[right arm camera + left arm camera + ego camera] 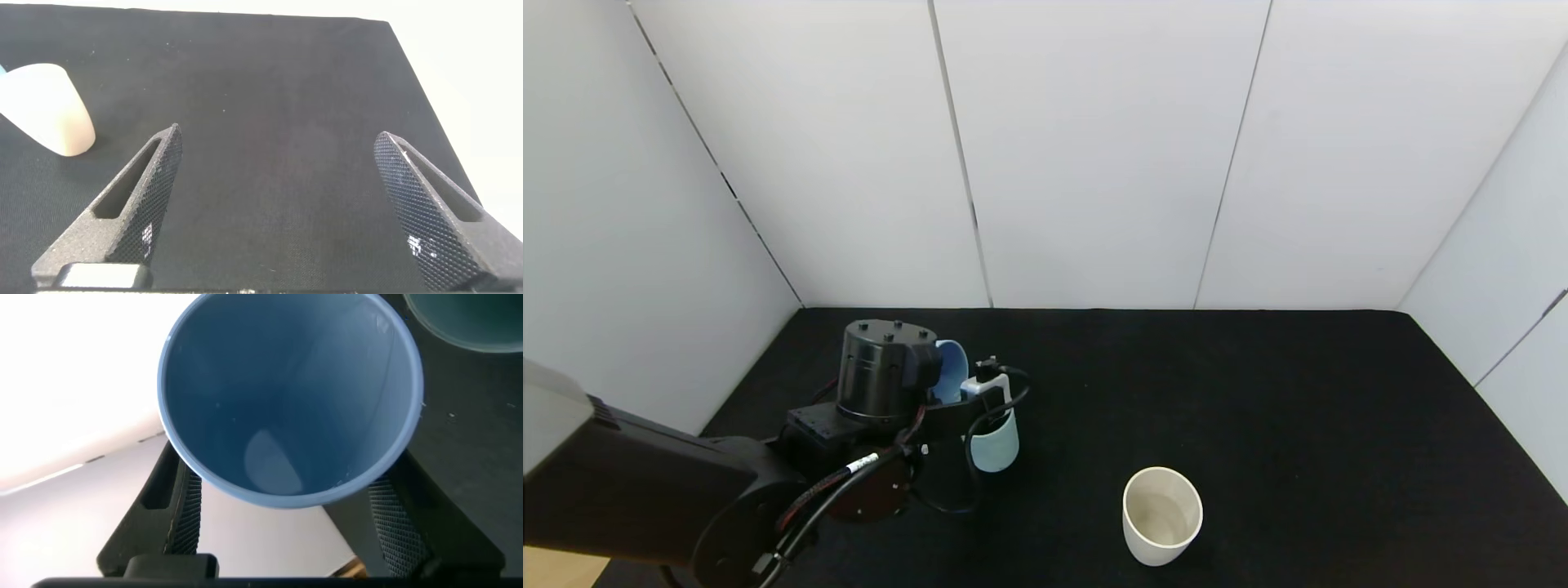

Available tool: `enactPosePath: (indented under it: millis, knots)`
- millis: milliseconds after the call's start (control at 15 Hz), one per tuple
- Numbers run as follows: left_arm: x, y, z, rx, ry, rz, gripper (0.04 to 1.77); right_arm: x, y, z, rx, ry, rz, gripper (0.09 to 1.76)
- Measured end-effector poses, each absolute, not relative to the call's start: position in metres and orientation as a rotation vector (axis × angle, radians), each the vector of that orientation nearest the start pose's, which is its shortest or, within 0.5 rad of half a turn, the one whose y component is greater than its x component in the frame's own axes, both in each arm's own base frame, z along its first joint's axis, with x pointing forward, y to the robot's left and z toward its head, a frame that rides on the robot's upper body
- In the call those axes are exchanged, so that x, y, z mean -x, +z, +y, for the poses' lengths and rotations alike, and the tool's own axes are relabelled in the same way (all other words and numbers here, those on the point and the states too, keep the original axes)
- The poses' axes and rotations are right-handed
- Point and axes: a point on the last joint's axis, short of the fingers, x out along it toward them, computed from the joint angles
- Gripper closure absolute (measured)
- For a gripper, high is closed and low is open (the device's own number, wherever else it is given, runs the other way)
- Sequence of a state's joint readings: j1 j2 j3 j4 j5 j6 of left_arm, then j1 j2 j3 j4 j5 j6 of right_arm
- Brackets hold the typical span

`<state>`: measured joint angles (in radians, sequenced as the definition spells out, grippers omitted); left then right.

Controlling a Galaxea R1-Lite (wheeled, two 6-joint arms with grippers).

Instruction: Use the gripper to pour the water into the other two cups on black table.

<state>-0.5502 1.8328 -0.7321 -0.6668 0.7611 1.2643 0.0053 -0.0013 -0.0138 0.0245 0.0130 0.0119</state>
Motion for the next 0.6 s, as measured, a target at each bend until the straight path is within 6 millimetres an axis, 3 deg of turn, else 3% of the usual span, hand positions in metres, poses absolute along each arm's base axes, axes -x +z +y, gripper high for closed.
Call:
enactPosePath:
  millis: [600]
  knots:
    - [-0.273, 0.113, -0.16, -1.579, -0.066, 0.459, 0.62, 0.024, 0.077, 0.0, -0.012, 0.018, 0.009, 0.14]
